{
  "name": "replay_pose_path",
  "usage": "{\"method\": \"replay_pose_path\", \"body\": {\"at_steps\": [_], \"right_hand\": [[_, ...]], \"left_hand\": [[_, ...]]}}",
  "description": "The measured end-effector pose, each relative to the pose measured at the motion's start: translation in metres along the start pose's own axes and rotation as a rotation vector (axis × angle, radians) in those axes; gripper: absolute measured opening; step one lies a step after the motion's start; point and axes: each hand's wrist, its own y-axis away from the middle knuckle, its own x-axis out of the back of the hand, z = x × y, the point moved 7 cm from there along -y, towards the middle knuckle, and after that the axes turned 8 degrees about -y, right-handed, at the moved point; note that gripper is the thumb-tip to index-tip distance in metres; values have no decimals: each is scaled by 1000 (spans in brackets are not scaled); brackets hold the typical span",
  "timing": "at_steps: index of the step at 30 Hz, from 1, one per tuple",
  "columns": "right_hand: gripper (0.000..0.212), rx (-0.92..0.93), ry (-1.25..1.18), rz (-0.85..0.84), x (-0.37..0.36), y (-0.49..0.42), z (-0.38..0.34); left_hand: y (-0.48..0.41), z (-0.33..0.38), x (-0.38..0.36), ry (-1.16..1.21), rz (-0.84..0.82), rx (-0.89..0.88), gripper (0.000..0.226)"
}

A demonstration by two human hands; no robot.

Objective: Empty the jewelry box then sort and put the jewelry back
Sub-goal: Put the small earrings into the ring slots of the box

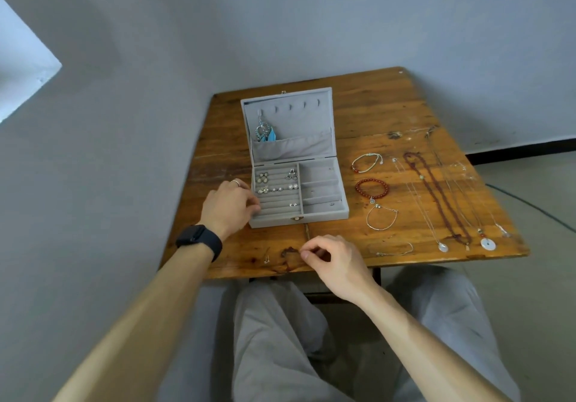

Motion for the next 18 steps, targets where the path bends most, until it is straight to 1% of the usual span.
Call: {"method": "replay_pose_path", "body": {"at_steps": [4, 6, 9, 12, 15, 18], "right_hand": [[12, 2, -7, -5, 1, 1, -1], [12, -5, -11, -8, 1, 1, -1], [13, -3, -7, -9, 1, 2, -2], [13, -7, -10, -9, 1, 2, -2], [13, -14, -18, -8, 1, 3, -3], [12, -51, -69, 3, 4, 3, -1]], "left_hand": [[-4, 4, -2, -7, -28, -1, 10], [-5, 1, -5, 35, -27, 29, 16], [-5, -10, -14, 210, -89, 143, 34], [-6, -15, -24, 492, -150, 273, 37], [-9, -10, -25, 535, -168, 288, 37], [-7, -14, -27, 592, -152, 305, 37]]}}
